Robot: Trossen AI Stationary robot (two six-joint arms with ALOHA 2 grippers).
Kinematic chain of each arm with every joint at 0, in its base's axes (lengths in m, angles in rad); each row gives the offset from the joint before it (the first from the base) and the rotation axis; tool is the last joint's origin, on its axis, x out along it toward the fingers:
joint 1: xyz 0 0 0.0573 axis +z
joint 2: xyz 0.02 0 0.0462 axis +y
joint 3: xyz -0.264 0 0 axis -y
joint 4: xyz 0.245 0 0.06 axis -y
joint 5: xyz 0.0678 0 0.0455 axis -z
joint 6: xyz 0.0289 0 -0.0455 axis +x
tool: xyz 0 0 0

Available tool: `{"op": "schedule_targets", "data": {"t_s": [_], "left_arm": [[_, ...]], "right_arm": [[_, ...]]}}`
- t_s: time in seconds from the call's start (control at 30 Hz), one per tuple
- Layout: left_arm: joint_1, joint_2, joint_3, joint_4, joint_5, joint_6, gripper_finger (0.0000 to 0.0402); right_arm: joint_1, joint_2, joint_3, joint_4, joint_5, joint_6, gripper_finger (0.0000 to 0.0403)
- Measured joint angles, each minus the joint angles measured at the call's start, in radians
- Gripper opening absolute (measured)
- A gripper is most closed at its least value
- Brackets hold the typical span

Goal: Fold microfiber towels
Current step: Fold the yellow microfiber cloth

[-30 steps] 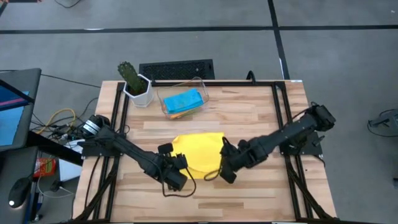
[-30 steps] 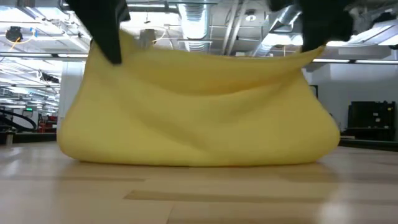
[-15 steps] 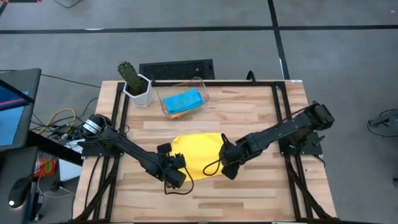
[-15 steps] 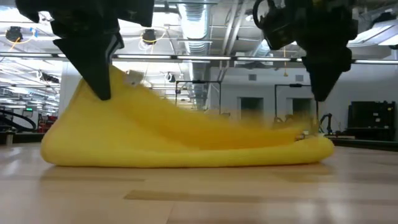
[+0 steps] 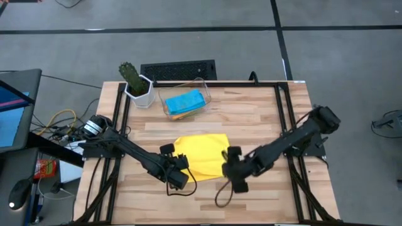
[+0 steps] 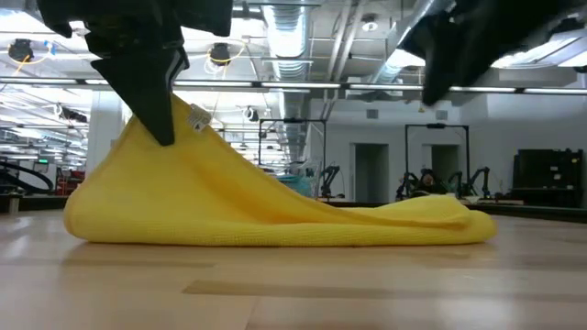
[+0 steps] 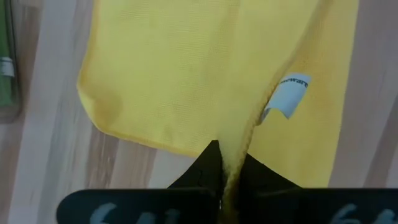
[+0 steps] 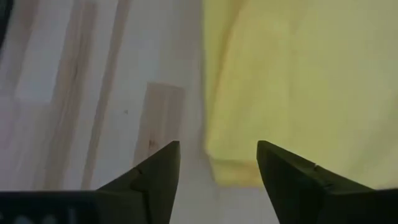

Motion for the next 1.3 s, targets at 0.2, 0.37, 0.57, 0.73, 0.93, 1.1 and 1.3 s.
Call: {"op": "schedule_targets", "data": {"t_s": [0.2,0.37,0.57,0.73,0.93,1.1,1.3], "left_arm": [[0.0,0.0,0.0,0.011,-0.001,0.0,0.0],[0.002,0.0,0.0,0.016,-0.003,0.0,0.0],[0.006,0.0,0.0,0.019,-0.006,-0.001,0.0],[0.007,0.0,0.0,0.019,-0.01,-0.003,0.0],[0.008,0.0,0.0,0.019,-0.021,-0.016,0.0],[0.008,0.0,0.0,0.019,-0.025,-0.018,0.0],[0.01,-0.005,0.015,0.009,0.012,-0.02,0.0]], "right_arm": [[0.033,0.148,0.0,0.03,-0.002,-0.082,0.0228],[0.019,0.216,0.0,0.036,-0.006,-0.082,0.0222],[0.003,0.252,0.0,0.046,-0.015,-0.082,0.0203],[0.003,0.25,0.0,0.042,-0.021,-0.081,0.0148],[0.002,0.25,0.0,0.039,-0.018,-0.081,0.0064],[0.001,0.25,0.0,0.031,-0.032,-0.08,0.0012],[0.0,0.173,0.0,-0.019,-0.021,-0.041,0.0017]]}}
